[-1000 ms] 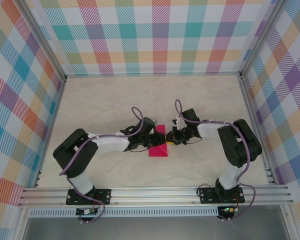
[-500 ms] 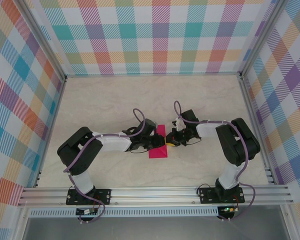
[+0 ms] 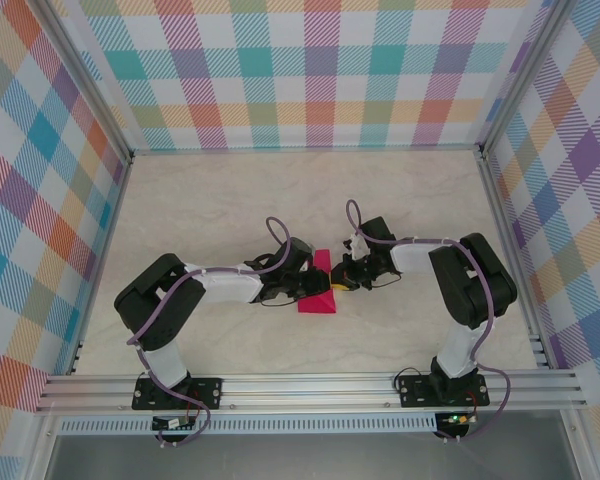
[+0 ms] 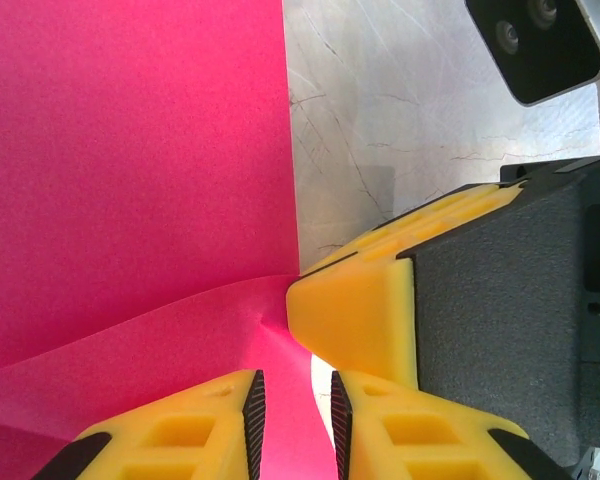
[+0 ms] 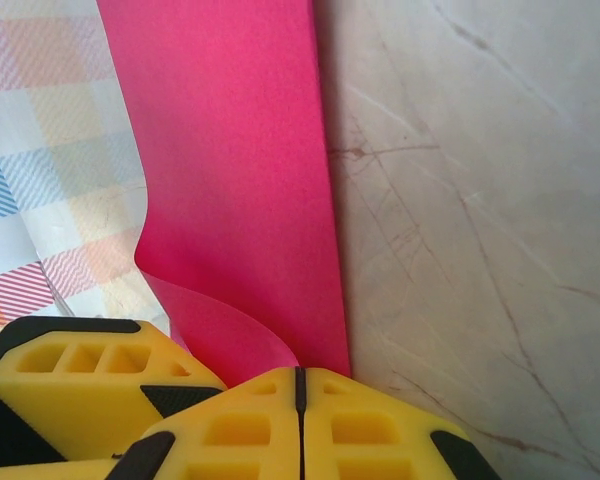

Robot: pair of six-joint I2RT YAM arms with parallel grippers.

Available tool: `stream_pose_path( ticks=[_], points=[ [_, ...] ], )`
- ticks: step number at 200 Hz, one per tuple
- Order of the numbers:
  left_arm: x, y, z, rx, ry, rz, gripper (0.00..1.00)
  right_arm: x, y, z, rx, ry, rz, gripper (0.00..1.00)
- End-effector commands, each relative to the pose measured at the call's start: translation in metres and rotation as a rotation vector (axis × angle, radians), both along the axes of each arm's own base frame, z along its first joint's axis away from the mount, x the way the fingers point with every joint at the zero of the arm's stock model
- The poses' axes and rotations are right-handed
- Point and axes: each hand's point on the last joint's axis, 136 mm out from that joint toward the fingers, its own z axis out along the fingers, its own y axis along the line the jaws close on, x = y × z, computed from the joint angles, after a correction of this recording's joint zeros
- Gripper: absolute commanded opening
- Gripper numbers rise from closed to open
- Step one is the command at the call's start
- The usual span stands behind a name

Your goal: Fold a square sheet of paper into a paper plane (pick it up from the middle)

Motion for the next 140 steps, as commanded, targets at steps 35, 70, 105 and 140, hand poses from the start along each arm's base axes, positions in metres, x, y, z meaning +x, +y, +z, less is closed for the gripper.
stream_pose_path(
  ticks=[35, 70, 105, 140],
  points=[
    [0.0003, -0.0008, -0.0061, 0.009, 0.017, 0.008, 0.27, -0.0008, 0.0021, -0.0018, -0.007, -0.009, 0.025, 0.06],
    [-0.0002, 0.0009, -0.0074, 0.017, 0.019, 0.009, 0.27, -0.0051, -0.0007, -0.001, -0.016, -0.006, 0.025, 0.07],
    [-0.0003, 0.001, -0.0084, 0.021, 0.019, 0.007, 0.27, -0.0051, -0.0025, -0.0017, -0.028, -0.009, 0.021, 0.07],
    [-0.0011, 0.0015, -0.0109, 0.029, 0.025, 0.007, 0.27, -0.0016, -0.0016, -0.0032, -0.032, -0.012, 0.021, 0.07]
  ],
)
